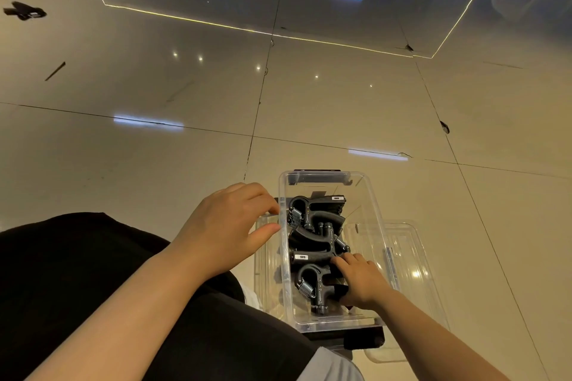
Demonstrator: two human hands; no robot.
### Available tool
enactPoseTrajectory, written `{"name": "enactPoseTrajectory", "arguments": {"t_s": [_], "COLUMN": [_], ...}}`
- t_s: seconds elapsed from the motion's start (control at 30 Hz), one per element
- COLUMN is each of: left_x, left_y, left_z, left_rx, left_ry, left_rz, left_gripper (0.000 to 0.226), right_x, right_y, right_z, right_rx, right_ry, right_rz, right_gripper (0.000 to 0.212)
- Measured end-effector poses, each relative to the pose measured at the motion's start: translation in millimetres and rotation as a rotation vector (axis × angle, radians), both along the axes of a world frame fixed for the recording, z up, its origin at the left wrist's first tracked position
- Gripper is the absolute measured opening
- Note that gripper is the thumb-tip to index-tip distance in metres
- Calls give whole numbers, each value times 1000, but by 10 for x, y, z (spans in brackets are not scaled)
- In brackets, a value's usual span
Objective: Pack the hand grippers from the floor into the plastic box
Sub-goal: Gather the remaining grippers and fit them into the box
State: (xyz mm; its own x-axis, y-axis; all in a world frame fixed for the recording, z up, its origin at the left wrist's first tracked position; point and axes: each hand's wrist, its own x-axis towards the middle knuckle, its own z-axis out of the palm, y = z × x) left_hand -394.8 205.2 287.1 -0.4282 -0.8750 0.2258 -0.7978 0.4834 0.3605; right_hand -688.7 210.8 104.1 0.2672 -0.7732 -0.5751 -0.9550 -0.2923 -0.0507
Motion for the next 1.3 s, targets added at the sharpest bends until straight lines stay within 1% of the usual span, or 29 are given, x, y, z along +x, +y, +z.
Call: {"name": "enactPoseTrajectory", "arguments": {"t_s": [0.1,0.17,0.23,0.27,0.3,0.37,0.43,0.5,0.57,0.67,0.73,0.83,0.93,1.0,1.07,1.17,1.23,1.3], "left_x": [7,5,3,4,5,3,-11,-33,-9,157,377,840,1451,1920,2413,3052,3361,3586], "left_y": [-3,-1,6,7,8,2,-1,14,29,28,1,-20,20,74,113,168,155,79], "left_z": [-3,-3,-1,-1,-2,-2,9,38,76,211,386,737,1024,1067,978,702,602,624], "left_rx": [4,7,7,5,-3,-14,-19,-22,-18,-14,-28,-69,-75,-89,-81,13,59,19], "left_ry": [-7,-10,-10,-7,-6,-6,-4,-9,-11,-25,-14,3,53,97,178,260,231,248], "left_rz": [-3,-6,-4,1,5,14,21,17,21,88,185,324,500,626,759,955,1005,984], "left_gripper": [33,33,34,34,34,35,36,35,34,33,29,33,32,29,23,20,20,19], "right_x": [17,29,42,48,53,53,74,157,329,744,1080,1659,2310,2780,3269,3992,4433,4804], "right_y": [-7,-40,-83,-104,-121,-145,-159,-177,-214,-273,-340,-479,-605,-686,-815,-1073,-1242,-1354], "right_z": [-19,15,136,222,326,552,806,1065,1324,1764,2081,2527,2839,2969,3024,2976,2902,2814], "right_rx": [7,59,124,109,58,-75,-132,-162,-216,-264,-261,-244,-231,-195,-184,-172,-158,-136], "right_ry": [15,7,-85,-165,-258,-421,-572,-695,-715,-720,-781,-846,-874,-881,-880,-854,-838,-839], "right_rz": [-4,-38,-167,-250,-326,-452,-579,-629,-537,-263,-116,42,198,296,357,357,351,355], "right_gripper": [80,83,88,87,81,64,44,26,18,18,18,18,19,19,19,20,21,22]}}
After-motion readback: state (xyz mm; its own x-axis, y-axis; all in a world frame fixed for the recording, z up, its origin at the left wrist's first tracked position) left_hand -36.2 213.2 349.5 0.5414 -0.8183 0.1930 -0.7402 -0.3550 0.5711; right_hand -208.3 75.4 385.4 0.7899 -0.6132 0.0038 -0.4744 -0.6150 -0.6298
